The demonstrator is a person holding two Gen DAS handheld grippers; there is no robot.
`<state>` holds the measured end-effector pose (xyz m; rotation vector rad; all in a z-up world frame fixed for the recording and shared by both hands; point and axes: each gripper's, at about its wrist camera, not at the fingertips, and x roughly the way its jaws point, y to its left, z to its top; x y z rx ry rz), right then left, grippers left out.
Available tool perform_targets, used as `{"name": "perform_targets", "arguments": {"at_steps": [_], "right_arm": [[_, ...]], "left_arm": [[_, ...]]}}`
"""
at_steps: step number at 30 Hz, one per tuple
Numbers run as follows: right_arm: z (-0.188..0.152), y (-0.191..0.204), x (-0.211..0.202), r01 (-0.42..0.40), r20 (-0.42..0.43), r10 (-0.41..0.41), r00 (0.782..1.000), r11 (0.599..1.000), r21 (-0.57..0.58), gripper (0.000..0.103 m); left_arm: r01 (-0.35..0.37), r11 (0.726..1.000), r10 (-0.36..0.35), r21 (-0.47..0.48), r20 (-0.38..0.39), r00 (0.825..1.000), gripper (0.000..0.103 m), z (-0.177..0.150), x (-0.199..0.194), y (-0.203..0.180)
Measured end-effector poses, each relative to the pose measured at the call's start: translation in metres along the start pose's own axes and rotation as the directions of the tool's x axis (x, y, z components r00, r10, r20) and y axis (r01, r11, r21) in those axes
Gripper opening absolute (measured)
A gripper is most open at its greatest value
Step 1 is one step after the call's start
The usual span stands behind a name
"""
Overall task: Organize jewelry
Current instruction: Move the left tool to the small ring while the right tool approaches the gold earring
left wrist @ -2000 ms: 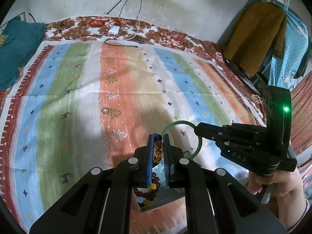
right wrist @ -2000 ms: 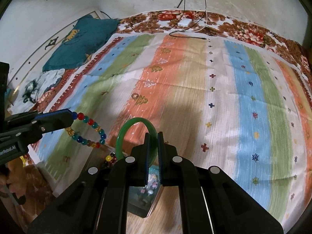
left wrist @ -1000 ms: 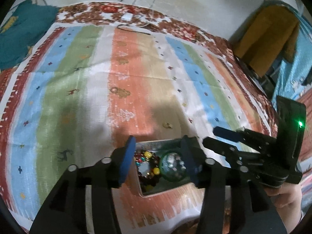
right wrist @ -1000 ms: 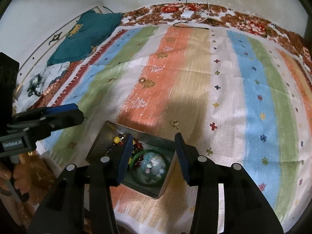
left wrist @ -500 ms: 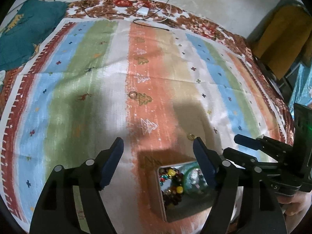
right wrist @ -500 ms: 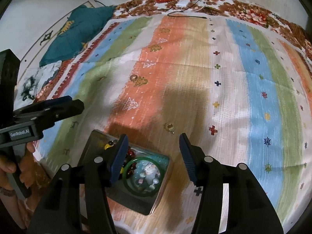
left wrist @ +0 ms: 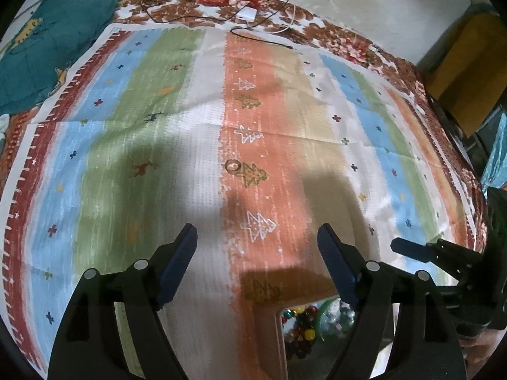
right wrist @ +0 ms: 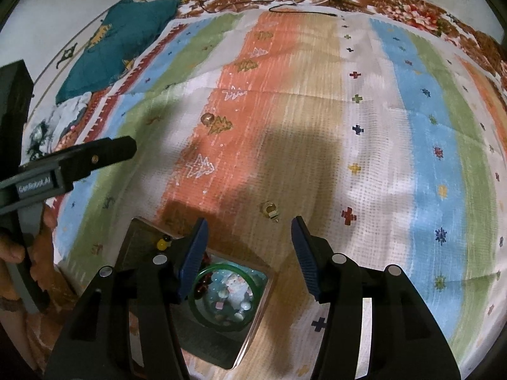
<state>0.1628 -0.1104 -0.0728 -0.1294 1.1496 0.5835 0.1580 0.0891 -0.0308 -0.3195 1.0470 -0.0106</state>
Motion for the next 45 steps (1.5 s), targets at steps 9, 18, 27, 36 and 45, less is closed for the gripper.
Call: {"name": "perform_targets", "arguments": {"at_steps": [9, 18, 27, 36, 45], "right_arm": [[0.006, -0.003, 0.015, -0.009, -0.037, 0.009, 0.999, 1.0, -0.004, 0.054], [0.013, -0.003, 0.029, 0.003, -0.066, -0.004, 0.998, 1.0, -0.013, 0.054], [0.019, -0.007, 0.043, 0.013, -0.088, -0.014, 0.996, 1.0, -0.019, 0.054], [0.022, -0.015, 0.057, -0.015, -0.133, 0.018, 0.991, 0.999, 0.029, 0.054], [0.025, -0.014, 0.068, -0.008, -0.161, 0.01, 0.987, 1.0, 0.015, 0.054]], "left_arm": [[-0.003, 1.0, 0.003, -0.002, -0.019, 1.0, 0.077, 0.012, 0.017, 0.003], [-0.025, 1.0, 0.026, 0.009, -0.046, 0.999, 0.077, 0.024, 0.039, 0.006], [-0.047, 0.999, 0.048, 0.022, -0.065, 0.997, 0.077, 0.035, 0.058, 0.01], [-0.063, 0.997, 0.066, 0.039, -0.085, 0.994, 0.075, 0.041, 0.073, 0.009], [-0.085, 0.995, 0.09, 0.051, -0.106, 0.99, 0.068, 0.047, 0.087, 0.013]]}}
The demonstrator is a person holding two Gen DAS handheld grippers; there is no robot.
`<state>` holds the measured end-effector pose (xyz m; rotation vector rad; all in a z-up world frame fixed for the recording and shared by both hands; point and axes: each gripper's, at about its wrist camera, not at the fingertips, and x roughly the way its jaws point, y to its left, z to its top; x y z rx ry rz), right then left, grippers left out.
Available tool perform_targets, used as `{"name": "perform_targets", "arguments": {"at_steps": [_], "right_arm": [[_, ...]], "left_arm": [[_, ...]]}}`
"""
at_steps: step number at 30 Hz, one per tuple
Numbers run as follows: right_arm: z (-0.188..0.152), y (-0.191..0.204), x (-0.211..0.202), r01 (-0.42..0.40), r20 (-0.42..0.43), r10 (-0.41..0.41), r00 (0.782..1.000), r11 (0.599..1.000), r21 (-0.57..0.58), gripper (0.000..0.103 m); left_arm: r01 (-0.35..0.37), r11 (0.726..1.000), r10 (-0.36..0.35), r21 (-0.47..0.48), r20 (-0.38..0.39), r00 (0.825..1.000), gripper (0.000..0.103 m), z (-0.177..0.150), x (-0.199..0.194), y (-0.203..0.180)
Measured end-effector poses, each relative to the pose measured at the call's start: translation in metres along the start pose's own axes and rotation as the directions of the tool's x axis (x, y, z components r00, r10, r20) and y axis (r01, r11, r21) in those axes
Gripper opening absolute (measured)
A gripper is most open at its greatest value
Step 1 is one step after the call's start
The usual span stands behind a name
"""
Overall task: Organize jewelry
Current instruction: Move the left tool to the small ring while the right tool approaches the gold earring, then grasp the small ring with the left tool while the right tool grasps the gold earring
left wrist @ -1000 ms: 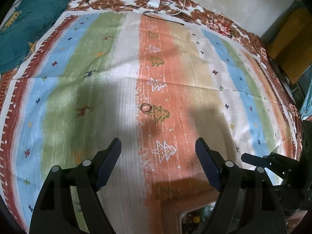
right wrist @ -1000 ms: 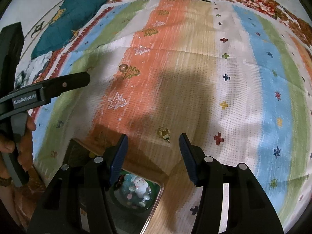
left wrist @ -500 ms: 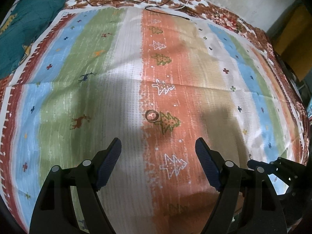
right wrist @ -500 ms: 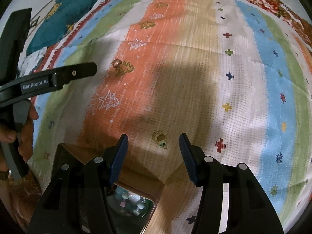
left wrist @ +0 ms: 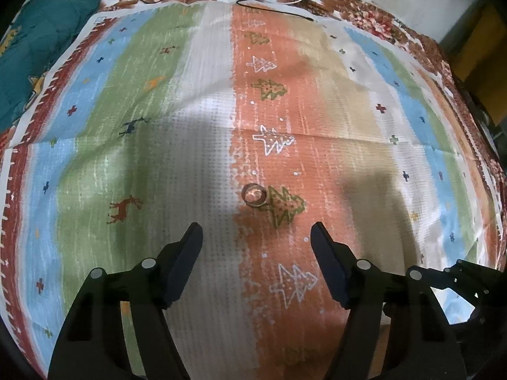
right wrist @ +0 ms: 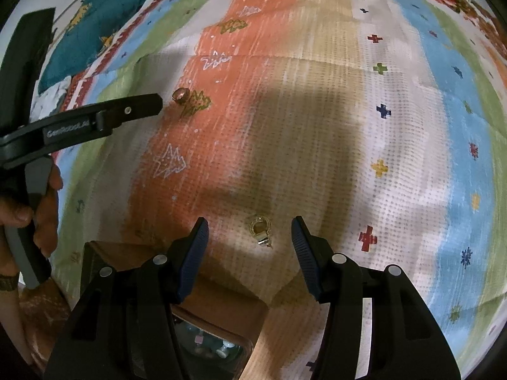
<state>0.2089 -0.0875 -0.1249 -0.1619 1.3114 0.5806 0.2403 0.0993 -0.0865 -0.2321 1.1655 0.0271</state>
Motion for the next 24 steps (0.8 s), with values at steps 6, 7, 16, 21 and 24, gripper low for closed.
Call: {"name": "perform_targets", "arguments": {"at_steps": [6, 7, 16, 21, 24], "right_arm": [[0.002, 0.0, 0.006, 0.008, -0.015, -0.009, 1.0, 1.0, -0.011, 0.054], [0.002, 0.0, 0.006, 0.008, -0.017, -0.008, 1.0, 1.0, -0.01, 0.054], [0.001, -0.003, 0.013, 0.004, -0.039, -0.005, 0.999, 1.0, -0.011, 0.049], [0.001, -0.003, 0.016, 0.006, -0.046, -0.006, 0.999, 1.0, -0.011, 0.048], [0.0, -0.004, 0.015, 0.006, -0.045, -0.007, 0.999, 1.0, -0.014, 0.045]], "left_arm": [[-0.029, 0.999, 0.03, 0.022, -0.021, 0.999, 0.059, 0.004, 0.015, 0.001], [-0.034, 0.999, 0.034, 0.025, -0.021, 0.999, 0.059, 0.006, 0.017, 0.001], [-0.036, 0.998, 0.038, 0.055, -0.039, 0.999, 0.047, 0.015, 0.035, -0.004], [-0.039, 0.996, 0.042, 0.077, -0.028, 0.999, 0.044, 0.019, 0.04, -0.009], [-0.041, 0.997, 0.043, 0.07, -0.027, 0.999, 0.039, 0.022, 0.043, -0.008]]}}
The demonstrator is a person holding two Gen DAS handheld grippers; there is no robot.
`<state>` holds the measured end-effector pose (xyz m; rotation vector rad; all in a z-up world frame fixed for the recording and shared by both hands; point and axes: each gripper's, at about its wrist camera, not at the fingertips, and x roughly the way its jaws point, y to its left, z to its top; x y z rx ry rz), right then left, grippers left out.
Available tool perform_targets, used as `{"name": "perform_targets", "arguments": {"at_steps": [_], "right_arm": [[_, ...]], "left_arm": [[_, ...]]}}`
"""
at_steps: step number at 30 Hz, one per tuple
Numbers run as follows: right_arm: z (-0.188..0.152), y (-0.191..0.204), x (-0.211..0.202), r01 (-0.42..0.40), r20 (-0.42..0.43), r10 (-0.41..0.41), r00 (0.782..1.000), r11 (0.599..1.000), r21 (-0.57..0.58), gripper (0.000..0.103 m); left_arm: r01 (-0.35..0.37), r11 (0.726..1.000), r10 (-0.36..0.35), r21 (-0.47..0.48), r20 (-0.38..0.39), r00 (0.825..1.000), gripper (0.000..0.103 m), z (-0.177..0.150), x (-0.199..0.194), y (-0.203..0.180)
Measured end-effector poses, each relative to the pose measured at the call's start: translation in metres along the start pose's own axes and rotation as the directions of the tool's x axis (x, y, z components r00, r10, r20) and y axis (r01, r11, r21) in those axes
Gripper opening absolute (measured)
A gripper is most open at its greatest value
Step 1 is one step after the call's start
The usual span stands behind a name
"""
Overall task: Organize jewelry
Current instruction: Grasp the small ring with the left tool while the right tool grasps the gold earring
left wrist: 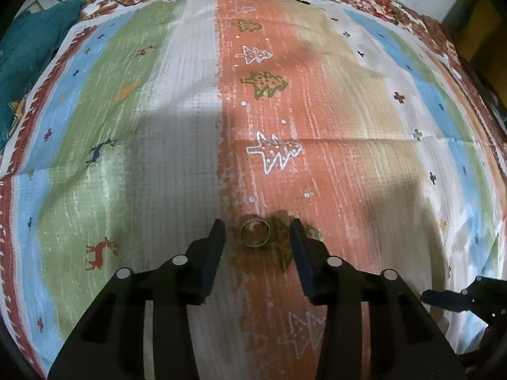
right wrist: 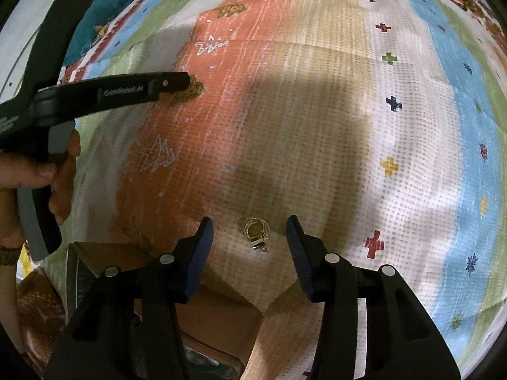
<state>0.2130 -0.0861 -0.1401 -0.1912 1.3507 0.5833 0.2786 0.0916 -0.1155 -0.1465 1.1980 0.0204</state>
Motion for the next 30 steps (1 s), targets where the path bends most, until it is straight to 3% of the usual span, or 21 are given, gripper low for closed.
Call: {"name": "perform_targets", "arguments": {"at_steps": [11, 17, 30], "right_arm": [[0.001, -0.001, 0.003, 0.004, -0.013, -0.004, 1.0, 1.0, -0.003, 0.031], [0.001, 0.0, 0.004, 0.004, -0.015, -0.004, 1.0, 1.0, -0.007, 0.017], [0.001, 0.004, -0.006, -0.002, 0.019, 0.003, 1.0, 1.0, -0.027, 0.016]], "left_arm": [[-0.027, 1.0, 0.027, 0.009, -0.006, 1.0, 0.019, 0.001, 0.003, 0.002], [-0.032, 0.999, 0.032, 0.013, -0.006, 0.999, 0.019, 0.0, 0.002, 0.001], [0.012, 1.0, -0.012, -0.021, 0.018, 1.0, 0.019, -0.004, -0.016, 0.0]]}}
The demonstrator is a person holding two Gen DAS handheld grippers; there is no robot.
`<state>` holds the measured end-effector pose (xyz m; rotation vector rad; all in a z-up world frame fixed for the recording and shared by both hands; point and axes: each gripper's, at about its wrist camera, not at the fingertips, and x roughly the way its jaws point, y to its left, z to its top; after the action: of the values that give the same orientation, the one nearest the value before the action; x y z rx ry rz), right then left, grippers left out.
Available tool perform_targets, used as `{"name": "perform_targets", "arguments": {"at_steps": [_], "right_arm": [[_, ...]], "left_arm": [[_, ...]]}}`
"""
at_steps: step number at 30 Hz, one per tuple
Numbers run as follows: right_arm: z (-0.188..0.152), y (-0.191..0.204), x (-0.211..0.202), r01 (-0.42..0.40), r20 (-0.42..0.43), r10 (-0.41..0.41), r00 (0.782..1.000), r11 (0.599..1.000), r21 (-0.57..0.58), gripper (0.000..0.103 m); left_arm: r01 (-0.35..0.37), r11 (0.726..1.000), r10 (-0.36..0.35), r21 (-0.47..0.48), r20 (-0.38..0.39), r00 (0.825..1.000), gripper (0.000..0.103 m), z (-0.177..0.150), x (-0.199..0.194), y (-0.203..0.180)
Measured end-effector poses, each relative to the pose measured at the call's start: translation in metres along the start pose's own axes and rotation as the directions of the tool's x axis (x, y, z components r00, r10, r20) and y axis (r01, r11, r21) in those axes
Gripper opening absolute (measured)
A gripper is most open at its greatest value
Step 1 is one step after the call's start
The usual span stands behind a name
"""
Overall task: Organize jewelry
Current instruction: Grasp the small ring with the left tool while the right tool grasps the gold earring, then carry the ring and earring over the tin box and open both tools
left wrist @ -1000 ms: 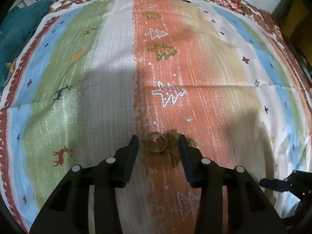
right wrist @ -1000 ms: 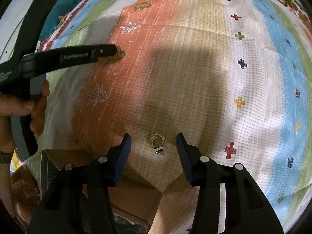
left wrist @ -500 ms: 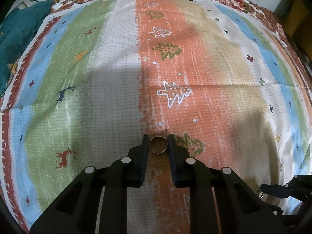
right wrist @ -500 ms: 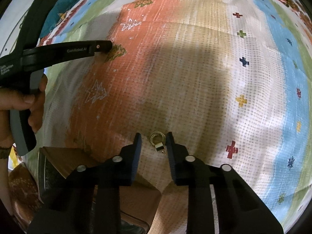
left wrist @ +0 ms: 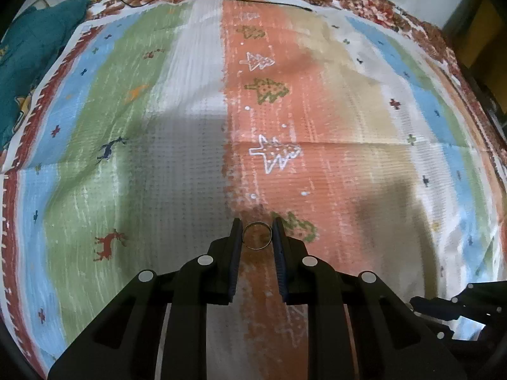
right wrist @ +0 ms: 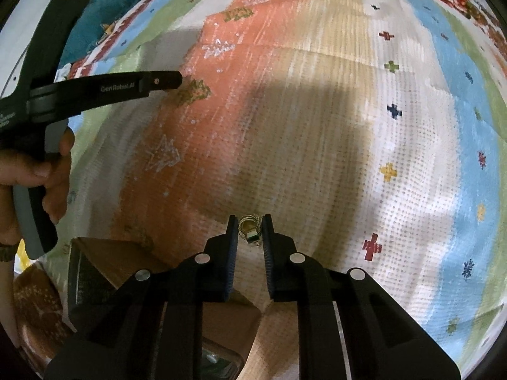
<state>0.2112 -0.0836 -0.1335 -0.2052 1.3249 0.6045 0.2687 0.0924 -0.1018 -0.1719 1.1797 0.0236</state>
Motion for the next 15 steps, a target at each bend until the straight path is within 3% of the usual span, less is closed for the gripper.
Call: {"name": "perform_targets", "arguments": {"at_steps": [15], "right_arm": [[-0.005, 0.016, -0.043, 0.025, 0.135, -0.021, 0.991, 0.999, -0.026, 0.016]], "left_arm": [[0.051, 0.999, -0.05, -0.004, 0.068, 0.996, 0.019, -0.022, -0.05, -0.01]]}}
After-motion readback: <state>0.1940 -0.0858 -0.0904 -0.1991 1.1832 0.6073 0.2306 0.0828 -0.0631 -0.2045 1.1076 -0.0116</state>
